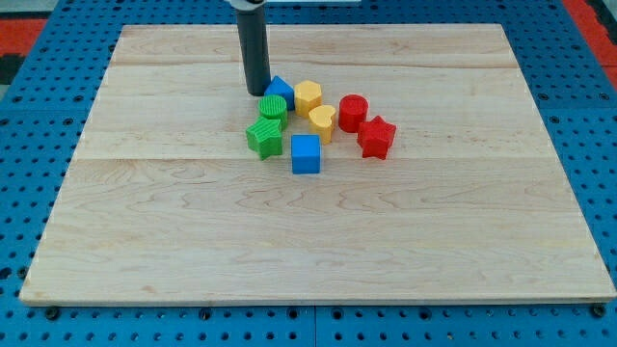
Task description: Slide the blue triangle into the green circle
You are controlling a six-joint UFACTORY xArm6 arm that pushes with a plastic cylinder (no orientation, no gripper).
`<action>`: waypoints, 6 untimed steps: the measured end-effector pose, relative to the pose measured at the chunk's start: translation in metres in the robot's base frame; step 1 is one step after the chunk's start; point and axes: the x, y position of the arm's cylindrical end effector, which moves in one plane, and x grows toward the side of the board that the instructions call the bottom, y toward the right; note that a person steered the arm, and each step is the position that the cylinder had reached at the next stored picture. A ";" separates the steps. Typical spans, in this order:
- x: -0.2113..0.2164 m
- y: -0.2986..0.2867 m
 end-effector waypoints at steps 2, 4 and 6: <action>-0.034 0.000; -0.015 0.034; -0.046 0.042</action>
